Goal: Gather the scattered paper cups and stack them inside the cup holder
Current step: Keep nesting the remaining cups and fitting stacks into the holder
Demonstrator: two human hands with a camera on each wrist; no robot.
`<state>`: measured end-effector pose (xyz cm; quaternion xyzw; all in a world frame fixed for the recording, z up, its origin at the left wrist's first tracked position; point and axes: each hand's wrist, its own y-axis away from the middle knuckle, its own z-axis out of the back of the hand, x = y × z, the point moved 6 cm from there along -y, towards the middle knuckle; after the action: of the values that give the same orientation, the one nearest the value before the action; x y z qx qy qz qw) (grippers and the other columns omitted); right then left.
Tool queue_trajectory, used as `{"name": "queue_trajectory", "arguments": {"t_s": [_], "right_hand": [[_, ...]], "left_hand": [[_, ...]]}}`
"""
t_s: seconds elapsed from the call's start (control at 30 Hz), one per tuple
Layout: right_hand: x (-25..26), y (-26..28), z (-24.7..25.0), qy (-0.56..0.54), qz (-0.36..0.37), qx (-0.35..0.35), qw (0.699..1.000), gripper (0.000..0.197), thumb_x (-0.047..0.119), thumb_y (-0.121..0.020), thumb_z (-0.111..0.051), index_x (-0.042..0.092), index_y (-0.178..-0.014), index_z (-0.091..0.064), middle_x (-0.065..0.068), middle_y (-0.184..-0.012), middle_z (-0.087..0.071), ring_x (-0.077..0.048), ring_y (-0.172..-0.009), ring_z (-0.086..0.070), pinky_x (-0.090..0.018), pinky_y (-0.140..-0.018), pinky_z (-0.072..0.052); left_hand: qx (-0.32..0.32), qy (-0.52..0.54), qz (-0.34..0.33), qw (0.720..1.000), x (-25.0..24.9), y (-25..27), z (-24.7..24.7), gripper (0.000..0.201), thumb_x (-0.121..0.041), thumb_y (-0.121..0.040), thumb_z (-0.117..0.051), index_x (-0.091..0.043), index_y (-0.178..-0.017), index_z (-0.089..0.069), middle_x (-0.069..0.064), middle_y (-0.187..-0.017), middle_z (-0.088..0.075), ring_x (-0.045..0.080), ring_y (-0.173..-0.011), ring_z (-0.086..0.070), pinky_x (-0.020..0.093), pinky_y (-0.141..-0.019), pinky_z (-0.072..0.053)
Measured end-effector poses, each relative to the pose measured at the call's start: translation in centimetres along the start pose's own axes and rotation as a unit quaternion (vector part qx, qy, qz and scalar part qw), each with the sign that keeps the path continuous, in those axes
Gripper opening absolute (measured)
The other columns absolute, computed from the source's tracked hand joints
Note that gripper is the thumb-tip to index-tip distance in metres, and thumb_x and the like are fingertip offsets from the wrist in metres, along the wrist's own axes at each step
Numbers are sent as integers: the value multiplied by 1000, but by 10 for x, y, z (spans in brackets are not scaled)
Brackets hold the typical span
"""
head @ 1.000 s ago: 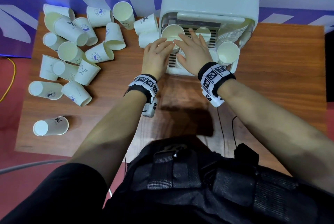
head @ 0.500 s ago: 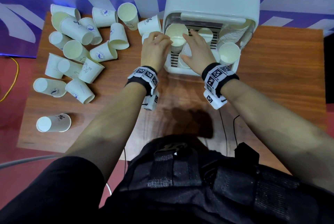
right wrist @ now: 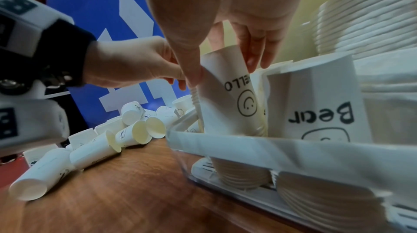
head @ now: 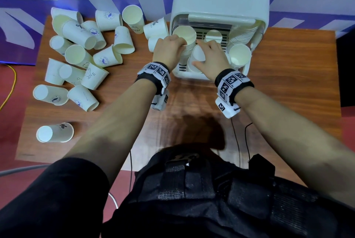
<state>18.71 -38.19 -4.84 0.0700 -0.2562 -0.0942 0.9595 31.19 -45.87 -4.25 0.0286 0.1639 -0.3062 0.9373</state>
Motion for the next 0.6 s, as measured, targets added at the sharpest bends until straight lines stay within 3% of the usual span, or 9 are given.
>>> {"name": "queue_trajectory", "arguments": {"t_s": [0.17, 0.33, 0.5, 0.6], "right_hand": [[1, 0, -2, 32, 7, -4, 999, 67, 34, -89, -58, 18, -147, -29, -14, -130, -43, -30, -123, -37, -35, -106, -29], [1, 2, -7, 22, -4, 6, 1000, 67, 31, -91, -55, 19, -149, -24, -15, -138, -38, -31, -128, -33, -37, -108, -29], [3, 4, -2, 34, -9, 10, 999, 68, 29, -90, -56, 19, -149, -24, -16, -138, -39, -32, -130, -31, -38, -108, -26], [4, 8, 1, 42, -9, 12, 999, 67, 25, -90, -54, 19, -149, -23, -18, -138, -39, -33, -130, -30, -38, -108, -26]], "left_hand": [[27, 33, 57, 997, -10, -8, 0, 24, -22, -97, -47, -8, -108, -64, 13, -108, -64, 32, -102, -56, 39, -81, -42], [63, 63, 46, 995, -6, -1, 1, 24, -18, -93, -50, -8, -103, -69, 14, -101, -70, 33, -99, -59, 40, -82, -46], [56, 35, 10, 998, 11, 16, 7, 35, -2, -91, -46, -10, -123, -60, 8, -130, -56, 31, -115, -55, 41, -90, -43], [55, -14, -4, 998, 15, 15, 9, 31, -8, -94, -47, -12, -122, -60, 5, -130, -54, 31, -114, -55, 41, -88, -43]]}}
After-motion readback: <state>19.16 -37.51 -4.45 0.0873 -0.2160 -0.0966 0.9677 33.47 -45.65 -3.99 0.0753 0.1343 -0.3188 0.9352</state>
